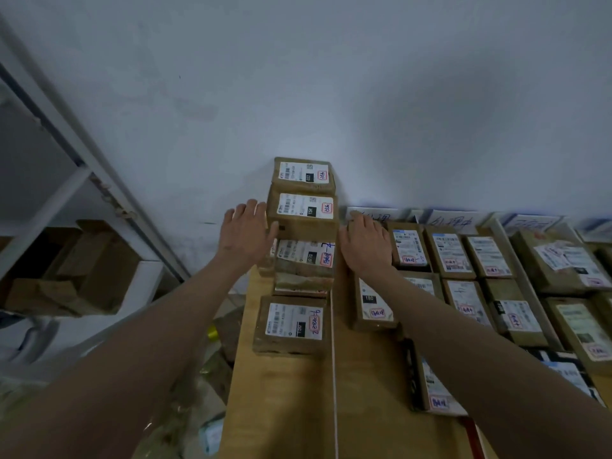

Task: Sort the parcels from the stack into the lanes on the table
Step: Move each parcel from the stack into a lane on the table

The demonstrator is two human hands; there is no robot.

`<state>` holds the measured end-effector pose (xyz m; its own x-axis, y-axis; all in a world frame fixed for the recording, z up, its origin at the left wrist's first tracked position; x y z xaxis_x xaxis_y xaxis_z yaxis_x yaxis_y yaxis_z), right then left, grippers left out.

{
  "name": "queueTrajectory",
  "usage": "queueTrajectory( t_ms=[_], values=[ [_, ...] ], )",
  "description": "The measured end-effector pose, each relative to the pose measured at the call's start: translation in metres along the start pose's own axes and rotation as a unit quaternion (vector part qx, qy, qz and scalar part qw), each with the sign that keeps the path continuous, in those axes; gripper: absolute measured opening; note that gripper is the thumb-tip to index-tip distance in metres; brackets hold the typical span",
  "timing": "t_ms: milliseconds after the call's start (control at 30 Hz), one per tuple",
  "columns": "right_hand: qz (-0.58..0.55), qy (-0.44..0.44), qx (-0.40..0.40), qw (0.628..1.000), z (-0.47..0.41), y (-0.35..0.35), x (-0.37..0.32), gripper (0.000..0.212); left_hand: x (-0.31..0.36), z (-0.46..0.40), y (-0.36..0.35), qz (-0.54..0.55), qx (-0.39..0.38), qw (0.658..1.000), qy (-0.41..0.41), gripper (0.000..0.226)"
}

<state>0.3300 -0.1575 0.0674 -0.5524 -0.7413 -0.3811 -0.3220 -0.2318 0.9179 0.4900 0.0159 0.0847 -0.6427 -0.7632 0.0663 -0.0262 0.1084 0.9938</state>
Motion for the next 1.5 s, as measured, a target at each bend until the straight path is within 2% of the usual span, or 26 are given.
queueTrajectory(
  t_ms=[167, 300, 500, 633, 800, 833, 900, 1000, 1267, 1400, 1500],
  values=[
    [-0.128, -0.056, -0.046, 0.989, -0.041, -0.018, -0.007, 0.04, 0.004, -0.039, -0.017, 0.063, -0.043, 0.995, 0.063, 0.058],
    [-0.274, -0.14, -0.076, 0.948, -0.057, -0.033, -0.011, 0.043, 0.012, -0.047, -0.038, 0.16, -0.089, 0.974, 0.135, 0.06],
    [-0.332, -0.183, -0.071, 0.923, -0.057, -0.041, -0.012, 0.041, 0.02, -0.038, -0.046, 0.279, -0.069, 0.943, 0.17, 0.052],
    [-0.37, -0.182, -0.054, 0.909, -0.044, -0.028, -0.014, 0.044, 0.022, -0.031, -0.036, 0.347, -0.063, 0.92, 0.172, 0.06],
    [-0.429, -0.167, -0.111, 0.881, -0.014, -0.01, -0.008, 0.078, 0.02, -0.019, -0.013, 0.444, -0.05, 0.882, 0.147, 0.066],
    [-0.442, -0.171, -0.126, 0.872, -0.006, -0.006, -0.006, 0.076, 0.019, -0.016, -0.009, 0.452, -0.052, 0.88, 0.138, 0.065],
    [-0.449, -0.182, -0.147, 0.862, 0.011, 0.007, -0.004, 0.058, 0.018, -0.01, 0.0, 0.457, -0.064, 0.879, 0.12, 0.061],
    [-0.417, -0.184, -0.175, 0.873, 0.039, 0.024, 0.004, 0.035, 0.024, 0.007, 0.016, 0.465, -0.11, 0.874, 0.089, 0.059],
    [-0.376, -0.173, -0.241, 0.878, 0.103, 0.04, 0.031, 0.051, 0.053, 0.054, 0.026, 0.462, -0.21, 0.862, 0.02, 0.056],
    [-0.373, -0.176, -0.219, 0.884, 0.137, 0.052, 0.035, 0.031, 0.068, 0.075, 0.025, 0.453, -0.207, 0.867, 0.002, 0.063],
    [-0.388, -0.204, -0.187, 0.879, 0.156, 0.057, 0.043, 0.032, 0.084, 0.089, 0.024, 0.419, -0.177, 0.89, -0.003, 0.075]
  ],
)
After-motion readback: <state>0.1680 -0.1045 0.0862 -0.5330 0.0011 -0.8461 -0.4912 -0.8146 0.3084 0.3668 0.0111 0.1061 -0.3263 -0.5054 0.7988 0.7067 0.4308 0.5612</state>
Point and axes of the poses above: each hand's wrist, its own z-axis away from the middle knuckle, its own y-axis out of the back of the hand, x = y × z, the point moved 1 cm from there along -z, towards the middle knuckle, and after that the axes turned 4 degrees about y, right-handed, at the moved point
